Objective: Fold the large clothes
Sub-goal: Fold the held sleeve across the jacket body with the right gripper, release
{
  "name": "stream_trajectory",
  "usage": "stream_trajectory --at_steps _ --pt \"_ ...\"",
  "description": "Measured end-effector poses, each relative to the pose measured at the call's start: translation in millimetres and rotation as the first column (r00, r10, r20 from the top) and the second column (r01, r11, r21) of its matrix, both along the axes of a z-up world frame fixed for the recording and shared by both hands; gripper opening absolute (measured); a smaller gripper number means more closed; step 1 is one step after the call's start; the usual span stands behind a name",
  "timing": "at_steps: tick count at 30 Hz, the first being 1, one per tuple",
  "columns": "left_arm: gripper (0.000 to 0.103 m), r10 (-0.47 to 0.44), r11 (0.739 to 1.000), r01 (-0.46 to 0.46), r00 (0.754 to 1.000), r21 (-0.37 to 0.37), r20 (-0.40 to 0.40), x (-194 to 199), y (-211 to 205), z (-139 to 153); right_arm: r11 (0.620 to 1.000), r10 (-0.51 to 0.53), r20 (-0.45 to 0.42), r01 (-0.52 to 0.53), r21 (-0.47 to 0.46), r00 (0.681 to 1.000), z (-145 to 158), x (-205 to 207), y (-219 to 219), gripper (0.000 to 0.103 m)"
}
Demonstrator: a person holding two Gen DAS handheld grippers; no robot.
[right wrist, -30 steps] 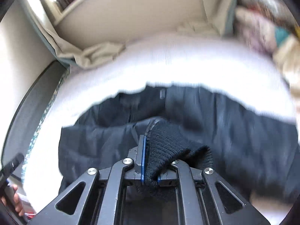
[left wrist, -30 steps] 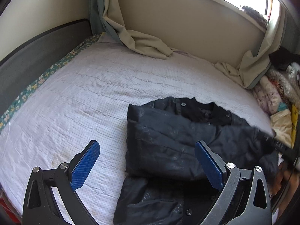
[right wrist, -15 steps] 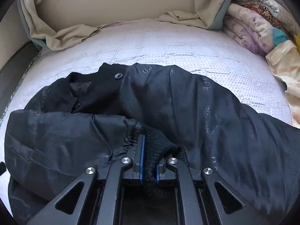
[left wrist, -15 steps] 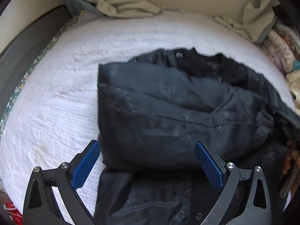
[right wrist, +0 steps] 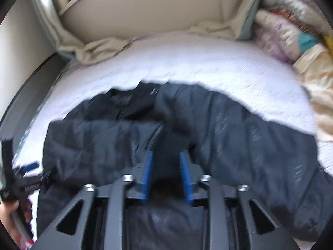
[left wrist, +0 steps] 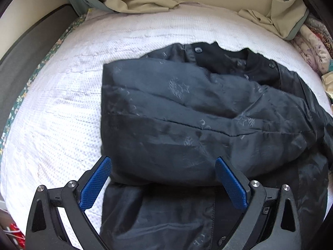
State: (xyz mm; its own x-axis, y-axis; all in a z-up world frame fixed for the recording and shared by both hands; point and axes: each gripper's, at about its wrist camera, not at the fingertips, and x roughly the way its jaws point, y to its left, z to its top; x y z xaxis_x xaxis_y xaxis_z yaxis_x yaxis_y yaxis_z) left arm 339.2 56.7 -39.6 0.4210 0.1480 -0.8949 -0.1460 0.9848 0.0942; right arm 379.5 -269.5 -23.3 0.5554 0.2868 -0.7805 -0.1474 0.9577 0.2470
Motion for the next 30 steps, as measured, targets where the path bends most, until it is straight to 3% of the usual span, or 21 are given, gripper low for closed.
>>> stream_trajectory --at_steps 6,11,21,24,26,28,30 --pt "0.101 0.038 0.999 -0.036 0.998 0.038 -0.052 9 -2 -28 1.000 0.003 -0.104 -0.005 -0.013 0.995 -50 10 11 0.017" --pt "0.103 0.037 0.999 -0.035 0.998 0.037 -0.046 14 -2 -39 0.999 -0.032 -0.135 0.027 -0.040 0.990 -75 27 15 0.007" --pt "0.103 0.047 0.999 -0.048 0.997 -0.023 -0.056 20 8 -48 0.994 -0.070 -0.127 0.059 -0.089 0.989 -93 35 24 0.001" --pt "0.102 0.052 0.998 -0.054 0.996 -0.023 -0.074 18 10 -35 0.994 -0.096 -0.141 0.086 -0.072 0.985 -84 32 24 0.008" --pt "0.102 0.051 0.998 -0.053 0.997 -0.038 -0.054 9 11 -20 0.994 -0.109 -0.182 0.108 -0.011 0.977 -70 29 18 0.024" --pt "0.102 0.045 0.996 -0.045 0.999 -0.073 -0.005 0 12 1 0.987 -0.134 -0.166 0.148 0.070 0.977 -50 20 4 0.051" --pt "0.102 0.043 0.995 -0.040 0.998 -0.096 0.039 -8 13 19 0.973 -0.160 -0.146 0.181 0.146 0.976 -31 9 -13 0.056"
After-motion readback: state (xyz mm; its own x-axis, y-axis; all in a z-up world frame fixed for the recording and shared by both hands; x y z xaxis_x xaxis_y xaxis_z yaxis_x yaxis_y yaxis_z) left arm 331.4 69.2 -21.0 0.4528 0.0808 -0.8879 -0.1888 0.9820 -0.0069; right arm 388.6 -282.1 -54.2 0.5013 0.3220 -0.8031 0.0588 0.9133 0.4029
